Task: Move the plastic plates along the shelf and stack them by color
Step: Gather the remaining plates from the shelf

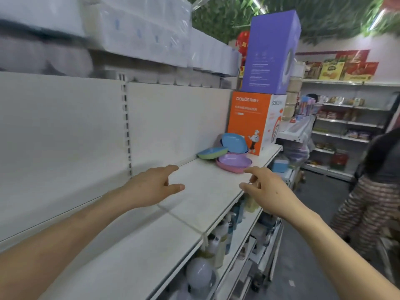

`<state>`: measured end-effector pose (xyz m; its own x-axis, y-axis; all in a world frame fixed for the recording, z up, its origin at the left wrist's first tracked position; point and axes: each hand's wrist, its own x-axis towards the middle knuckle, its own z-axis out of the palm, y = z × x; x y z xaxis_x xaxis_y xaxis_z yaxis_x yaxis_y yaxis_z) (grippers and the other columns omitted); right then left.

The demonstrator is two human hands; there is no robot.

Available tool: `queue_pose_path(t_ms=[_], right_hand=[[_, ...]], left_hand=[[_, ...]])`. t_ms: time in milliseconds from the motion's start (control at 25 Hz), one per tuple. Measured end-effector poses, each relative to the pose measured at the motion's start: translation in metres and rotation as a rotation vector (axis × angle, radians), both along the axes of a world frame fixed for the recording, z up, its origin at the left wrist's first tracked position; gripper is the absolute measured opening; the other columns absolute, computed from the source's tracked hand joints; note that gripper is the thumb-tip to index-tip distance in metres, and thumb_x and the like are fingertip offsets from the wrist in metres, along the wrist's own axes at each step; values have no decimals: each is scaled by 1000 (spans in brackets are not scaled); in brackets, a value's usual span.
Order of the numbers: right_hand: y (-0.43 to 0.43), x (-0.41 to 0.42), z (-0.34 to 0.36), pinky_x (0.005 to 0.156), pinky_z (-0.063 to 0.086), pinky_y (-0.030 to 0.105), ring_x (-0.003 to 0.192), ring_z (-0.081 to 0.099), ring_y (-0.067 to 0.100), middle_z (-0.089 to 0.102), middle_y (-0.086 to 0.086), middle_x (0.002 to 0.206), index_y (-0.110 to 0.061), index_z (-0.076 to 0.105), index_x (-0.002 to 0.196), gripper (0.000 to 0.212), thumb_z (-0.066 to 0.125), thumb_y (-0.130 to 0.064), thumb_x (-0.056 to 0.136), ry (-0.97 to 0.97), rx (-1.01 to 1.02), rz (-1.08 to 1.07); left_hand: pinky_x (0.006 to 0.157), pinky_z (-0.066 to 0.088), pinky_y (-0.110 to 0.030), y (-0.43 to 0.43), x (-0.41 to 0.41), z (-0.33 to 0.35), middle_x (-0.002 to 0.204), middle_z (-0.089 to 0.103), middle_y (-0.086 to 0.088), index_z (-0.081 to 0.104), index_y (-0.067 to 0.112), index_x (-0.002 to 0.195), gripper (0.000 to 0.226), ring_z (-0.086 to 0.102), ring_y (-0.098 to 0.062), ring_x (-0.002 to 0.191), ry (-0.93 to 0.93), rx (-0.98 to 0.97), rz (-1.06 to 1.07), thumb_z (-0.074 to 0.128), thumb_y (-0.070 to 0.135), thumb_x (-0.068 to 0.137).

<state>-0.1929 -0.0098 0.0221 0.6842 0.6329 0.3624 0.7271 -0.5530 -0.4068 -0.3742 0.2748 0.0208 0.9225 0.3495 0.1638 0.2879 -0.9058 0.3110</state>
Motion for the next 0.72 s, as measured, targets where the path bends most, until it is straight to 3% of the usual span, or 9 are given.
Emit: queue_pose_path(t_ms=[320,520,720], right_hand=[[38,130,-1,81,50,31,94,58,5,56,-13,112,-34,54,140,47,60,-51,97,-13,32,-19],[61,207,-8,84,53,36,93,59,7,56,-13,110,-33,55,140,45,58,-49,98,13,62,3],[85,283,-18,84,51,38,93,60,13,57,-8,111,-31,57,139,45,59,-48,97,-15,51,48]], left_hand=[[98,49,-40,47,129,-13,114,63,10,44,36,147,59,60,-16,106,-30,-118,28,40,69,98],[92,53,-39,71,196,-22,109,66,5,54,32,135,45,63,-19,91,-58,-194,101,38,59,103],[92,55,-41,74,247,-23,103,69,4,59,29,123,36,68,-21,89,-110,-200,217,43,54,103]])
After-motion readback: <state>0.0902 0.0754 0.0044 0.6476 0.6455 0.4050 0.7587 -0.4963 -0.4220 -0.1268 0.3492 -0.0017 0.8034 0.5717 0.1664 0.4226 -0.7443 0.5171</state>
